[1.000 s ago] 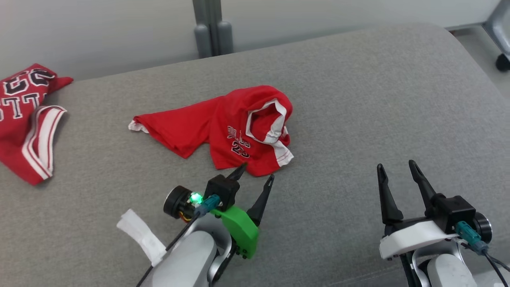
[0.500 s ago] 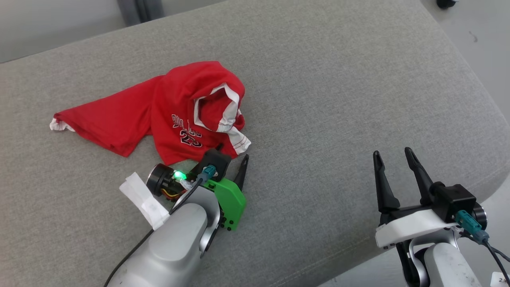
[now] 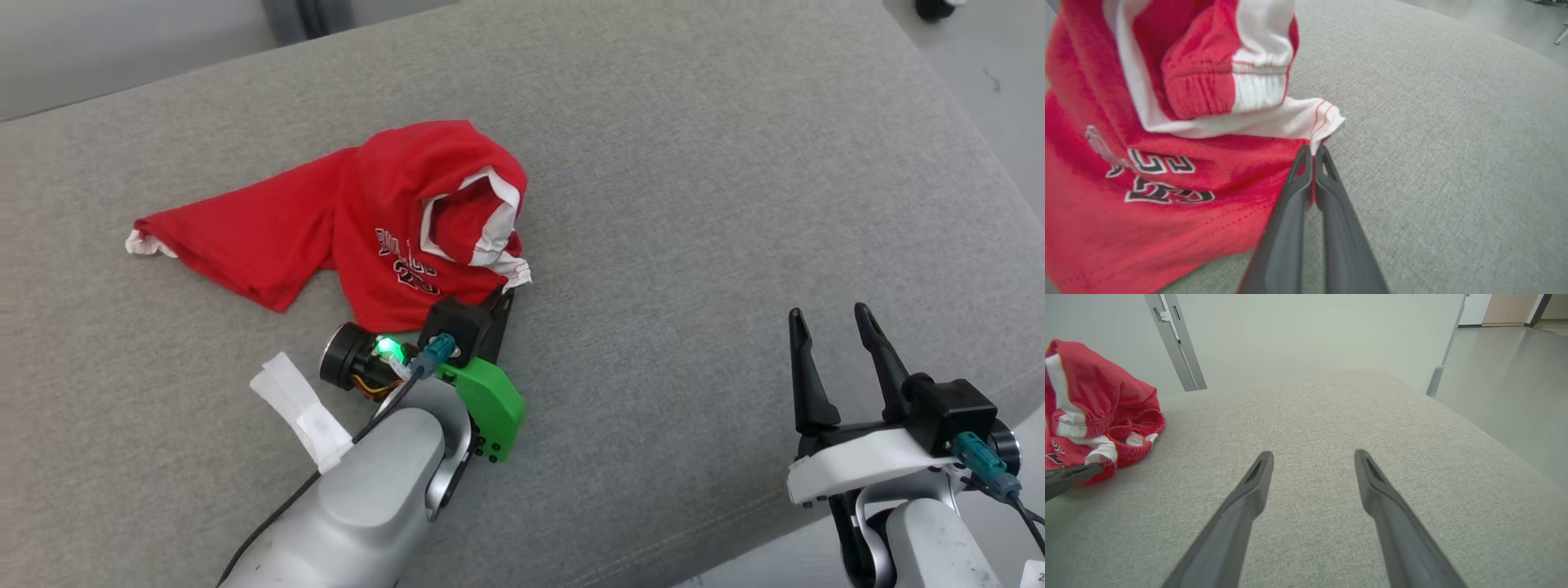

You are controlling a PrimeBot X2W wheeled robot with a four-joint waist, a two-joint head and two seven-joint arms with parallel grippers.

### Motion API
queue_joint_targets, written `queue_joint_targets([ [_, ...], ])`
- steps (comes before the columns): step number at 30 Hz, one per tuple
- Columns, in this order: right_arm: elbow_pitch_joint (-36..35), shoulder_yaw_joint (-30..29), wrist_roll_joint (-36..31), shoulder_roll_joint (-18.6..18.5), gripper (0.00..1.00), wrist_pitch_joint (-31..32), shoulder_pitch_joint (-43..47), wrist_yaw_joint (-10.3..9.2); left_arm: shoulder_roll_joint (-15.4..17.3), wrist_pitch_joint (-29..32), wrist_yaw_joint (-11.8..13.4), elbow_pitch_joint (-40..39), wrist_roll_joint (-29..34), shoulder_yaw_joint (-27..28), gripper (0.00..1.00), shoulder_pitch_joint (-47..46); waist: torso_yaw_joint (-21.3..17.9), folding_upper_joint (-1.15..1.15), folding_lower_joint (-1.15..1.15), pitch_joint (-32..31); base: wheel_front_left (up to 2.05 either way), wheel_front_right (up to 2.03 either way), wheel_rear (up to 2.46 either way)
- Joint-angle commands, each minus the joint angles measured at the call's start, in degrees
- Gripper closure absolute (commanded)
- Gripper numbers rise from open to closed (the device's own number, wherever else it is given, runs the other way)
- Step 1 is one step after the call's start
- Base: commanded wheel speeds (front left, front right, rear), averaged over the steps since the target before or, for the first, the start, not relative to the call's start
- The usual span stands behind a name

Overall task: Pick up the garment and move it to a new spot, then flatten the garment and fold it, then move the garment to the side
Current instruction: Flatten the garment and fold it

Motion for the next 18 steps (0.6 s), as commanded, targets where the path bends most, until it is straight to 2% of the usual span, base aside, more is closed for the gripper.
queue_joint_targets([
  [1,0.1,-0.32,-0.35,-0.08,0.0,-0.18,0.81,-0.02,0.33,-0.51,0.93,-0.65,0.66,-0.72,1.0,0.3,3.67,0.0,0.0,-2.95,0.0,0.0,0.0],
  [5,0.3,-0.67,-0.67,-0.12,0.0,-0.18,1.15,-0.02,0.66,-1.1,2.19,-3.88,1.54,-0.14,1.0,0.44,6.17,0.0,0.0,-5.02,0.0,0.0,0.0],
  [8,0.65,-1.14,-0.74,-0.11,0.0,-0.18,1.81,-0.02,2.8,-1.22,3.28,-8.36,2.92,0.59,1.0,1.59,7.81,0.0,0.0,-6.86,0.0,0.0,0.0],
  [13,1.27,-1.86,-0.99,-0.12,0.0,-0.18,3.39,-0.02,7.85,-1.18,5.98,-18.31,2.78,4.02,1.0,6.04,9.39,0.0,0.0,-9.58,0.0,0.0,0.0],
  [18,1.49,-3.44,-1.5,-0.11,0.0,-0.18,4.96,-0.02,13.31,-1.14,9.41,-26.76,0.11,8.25,1.0,12.92,10.07,0.0,0.0,-11.39,0.0,0.0,0.0],
])
